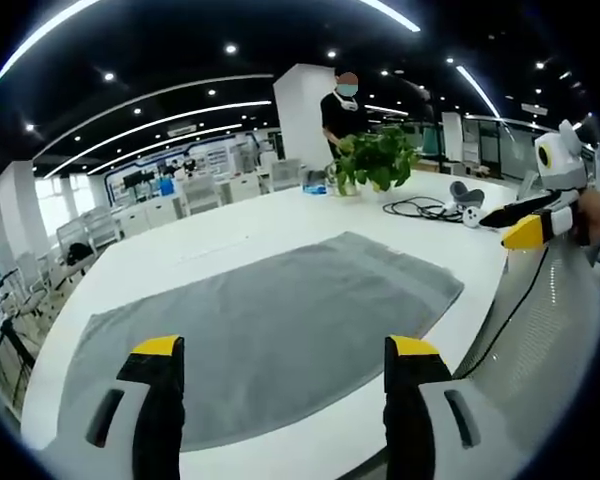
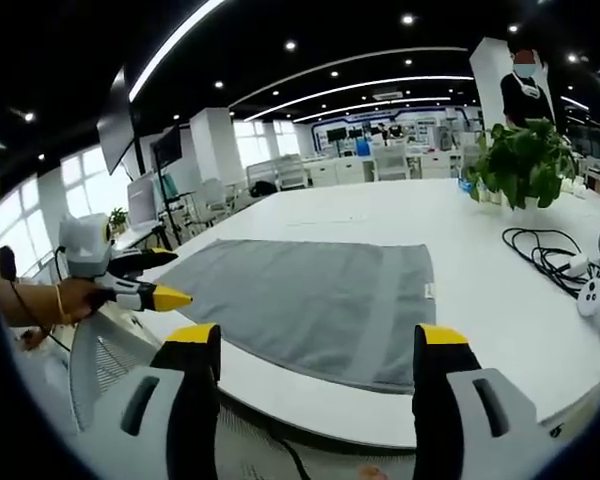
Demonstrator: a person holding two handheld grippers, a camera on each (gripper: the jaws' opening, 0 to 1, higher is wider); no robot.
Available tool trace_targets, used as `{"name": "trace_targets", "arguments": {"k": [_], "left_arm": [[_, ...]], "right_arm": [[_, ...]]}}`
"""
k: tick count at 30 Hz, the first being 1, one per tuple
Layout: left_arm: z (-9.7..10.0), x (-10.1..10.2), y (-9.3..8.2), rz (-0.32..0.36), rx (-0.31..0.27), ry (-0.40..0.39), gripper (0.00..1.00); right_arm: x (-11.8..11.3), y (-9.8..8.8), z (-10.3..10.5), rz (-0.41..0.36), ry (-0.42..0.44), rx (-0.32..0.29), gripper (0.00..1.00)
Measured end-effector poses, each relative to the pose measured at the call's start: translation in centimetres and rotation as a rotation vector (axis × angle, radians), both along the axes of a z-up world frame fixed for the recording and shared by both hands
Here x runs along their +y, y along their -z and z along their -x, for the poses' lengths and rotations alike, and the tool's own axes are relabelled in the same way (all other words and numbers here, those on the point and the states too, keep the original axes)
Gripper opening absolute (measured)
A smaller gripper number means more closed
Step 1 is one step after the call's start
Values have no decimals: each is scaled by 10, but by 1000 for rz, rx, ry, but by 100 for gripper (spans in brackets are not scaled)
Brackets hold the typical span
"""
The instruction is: Fold the towel on the table until its edges align and the towel forms a compact rectangular stack.
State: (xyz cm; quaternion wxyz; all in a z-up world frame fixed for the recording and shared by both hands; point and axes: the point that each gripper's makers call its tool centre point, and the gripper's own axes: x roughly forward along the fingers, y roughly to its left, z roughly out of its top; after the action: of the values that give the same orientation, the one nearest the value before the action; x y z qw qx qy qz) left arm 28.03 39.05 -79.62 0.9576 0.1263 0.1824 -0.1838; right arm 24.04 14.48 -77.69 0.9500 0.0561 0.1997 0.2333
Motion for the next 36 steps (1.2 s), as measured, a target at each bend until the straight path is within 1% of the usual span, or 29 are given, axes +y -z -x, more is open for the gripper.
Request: {"name": "trace_targets", "arguments": {"k": [1, 2, 3, 4, 6, 7, 8, 9, 10, 11, 13, 16, 17, 19, 22, 25, 28, 30, 34, 36], "left_arm": [[0, 1, 0, -5, -2, -6, 84], [-1, 3, -1, -8, -6, -18, 84], [-1, 5, -1, -11, -7, -26, 85], [-1, 7, -1, -10, -3, -39, 85], [-2, 13, -2, -5, -7, -69, 85], [-4, 17, -5, 2, -22, -91, 85], [-4, 20, -9, 8, -41, -109, 84], [-4, 22, -12, 11, -52, -120, 84], [-4, 23, -14, 14, -63, -128, 84], [-4, 24, -16, 12, -71, -132, 84], [-2, 25, -18, -3, -83, -145, 84], [-2, 25, -19, -22, -81, -158, 84], [-2, 26, -19, -18, -80, -166, 84], [-2, 29, -22, 0, -85, -188, 84], [-2, 31, -23, 5, -89, -201, 84], [-2, 30, -21, -18, -79, -201, 84], [-2, 30, -17, -33, -61, -203, 83], [-1, 31, -15, -46, -49, -210, 83], [-1, 34, -17, -57, -52, -229, 83], [-1, 37, -18, -59, -58, -241, 83]], "right_arm": [[-1, -2, -1, -9, 2, -6, 85], [-3, -8, -2, -24, 7, -32, 86], [-2, -16, -3, 1, -44, -77, 87], [-2, -18, -2, 14, -73, -82, 88], [-13, -26, -7, 89, -105, -145, 88], [-16, -27, -7, 88, -128, -154, 88], [-17, -26, -7, 70, -131, -143, 88], [-17, -23, -6, 47, -154, -123, 89], [-16, -19, -4, 40, -179, -104, 90], [-16, -16, -2, 64, -217, -105, 90], [-19, -15, -1, 104, -261, -121, 90], [-22, -12, 0, 96, -290, -112, 89], [-22, -9, -1, 93, -305, -108, 90], [-28, -7, -3, 102, -317, -106, 90], [-36, -4, -10, 103, -321, -107, 89], [-40, -3, -15, 91, -322, -101, 89], [-44, -4, -23, 97, -327, -101, 89], [-44, -6, -27, 79, -329, -99, 89], [-43, -3, -31, 80, -354, -102, 89], [-45, -2, -34, 82, -365, -113, 89]]}}
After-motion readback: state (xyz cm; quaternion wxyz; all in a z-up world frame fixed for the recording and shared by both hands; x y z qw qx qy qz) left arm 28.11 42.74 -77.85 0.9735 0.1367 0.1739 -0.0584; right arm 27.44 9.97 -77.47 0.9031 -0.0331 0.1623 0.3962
